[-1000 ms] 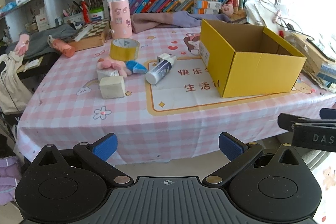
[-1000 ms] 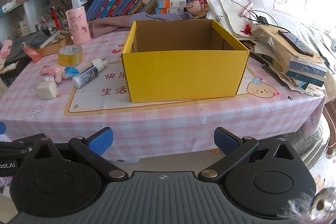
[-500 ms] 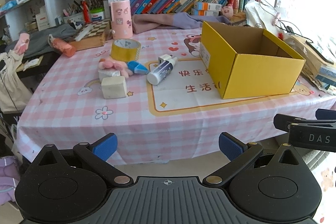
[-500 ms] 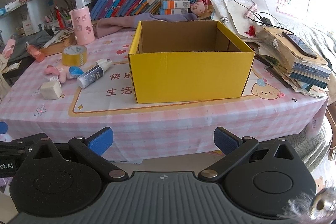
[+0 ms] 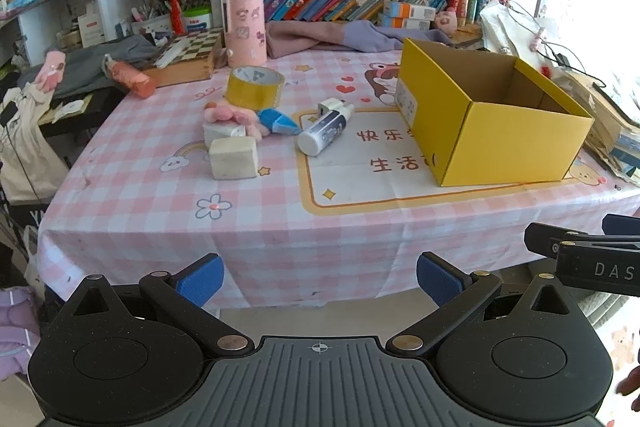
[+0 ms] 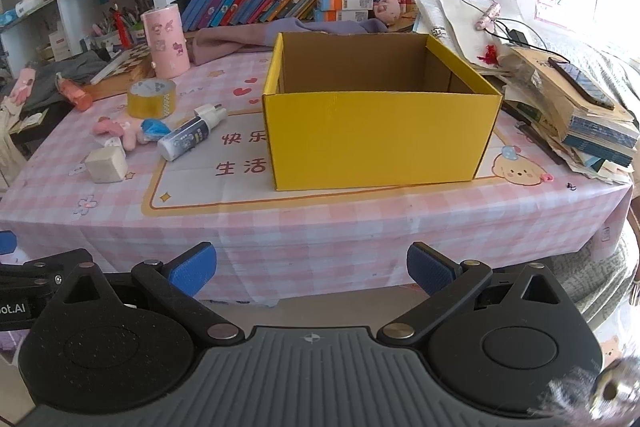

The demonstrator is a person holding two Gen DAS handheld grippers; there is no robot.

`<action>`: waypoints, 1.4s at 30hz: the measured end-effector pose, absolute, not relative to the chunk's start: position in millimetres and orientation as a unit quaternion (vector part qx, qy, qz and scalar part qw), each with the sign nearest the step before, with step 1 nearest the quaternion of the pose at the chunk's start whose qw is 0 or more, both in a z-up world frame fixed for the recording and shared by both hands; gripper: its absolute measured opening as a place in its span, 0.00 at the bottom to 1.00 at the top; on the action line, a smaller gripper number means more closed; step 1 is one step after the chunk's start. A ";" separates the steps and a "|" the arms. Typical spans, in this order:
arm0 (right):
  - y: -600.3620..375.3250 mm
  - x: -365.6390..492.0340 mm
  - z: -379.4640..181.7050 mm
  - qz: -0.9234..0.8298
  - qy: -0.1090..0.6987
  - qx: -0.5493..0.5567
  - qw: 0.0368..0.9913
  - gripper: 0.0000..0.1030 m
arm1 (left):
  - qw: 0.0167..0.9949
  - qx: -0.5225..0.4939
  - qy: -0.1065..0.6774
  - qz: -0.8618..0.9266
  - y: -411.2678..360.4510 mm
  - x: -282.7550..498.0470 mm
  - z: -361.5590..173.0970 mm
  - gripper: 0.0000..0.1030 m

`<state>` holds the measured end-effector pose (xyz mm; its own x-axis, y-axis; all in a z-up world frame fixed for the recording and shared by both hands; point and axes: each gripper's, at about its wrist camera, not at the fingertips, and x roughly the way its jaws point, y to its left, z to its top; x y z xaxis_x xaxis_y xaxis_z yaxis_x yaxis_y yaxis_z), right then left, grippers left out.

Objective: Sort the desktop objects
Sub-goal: 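Move the left tool to the white eraser block while the right tool approaches the spray bottle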

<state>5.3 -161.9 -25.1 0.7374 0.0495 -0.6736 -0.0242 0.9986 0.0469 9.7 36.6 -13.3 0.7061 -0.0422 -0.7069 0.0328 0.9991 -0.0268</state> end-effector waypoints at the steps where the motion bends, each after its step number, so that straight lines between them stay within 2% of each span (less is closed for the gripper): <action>1: -160.7 5.8 -25.0 0.021 0.363 0.017 0.932 1.00 | 0.924 -0.007 0.383 -0.019 38.2 9.3 -13.1 1.00; 10: -146.7 12.4 -26.3 0.050 0.377 0.027 0.925 1.00 | 0.922 -0.018 0.388 -0.004 55.2 5.3 -13.6 1.00; 17: -118.7 18.9 -26.7 0.100 0.379 -0.008 0.920 0.97 | 0.918 -0.050 0.393 0.037 78.9 0.7 -16.1 1.00; 26: -92.3 31.8 -28.3 0.155 0.374 -0.033 0.914 0.81 | 0.918 -0.057 0.386 0.072 93.0 1.3 -16.3 1.00; 31: -83.2 45.6 -33.2 0.166 0.379 -0.042 0.909 0.70 | 0.916 -0.061 0.388 0.084 99.1 13.6 -19.5 1.00; 42: -66.1 101.3 -35.5 0.172 0.368 -0.048 0.913 0.69 | 0.913 -0.056 0.396 0.082 110.1 70.8 -26.6 1.00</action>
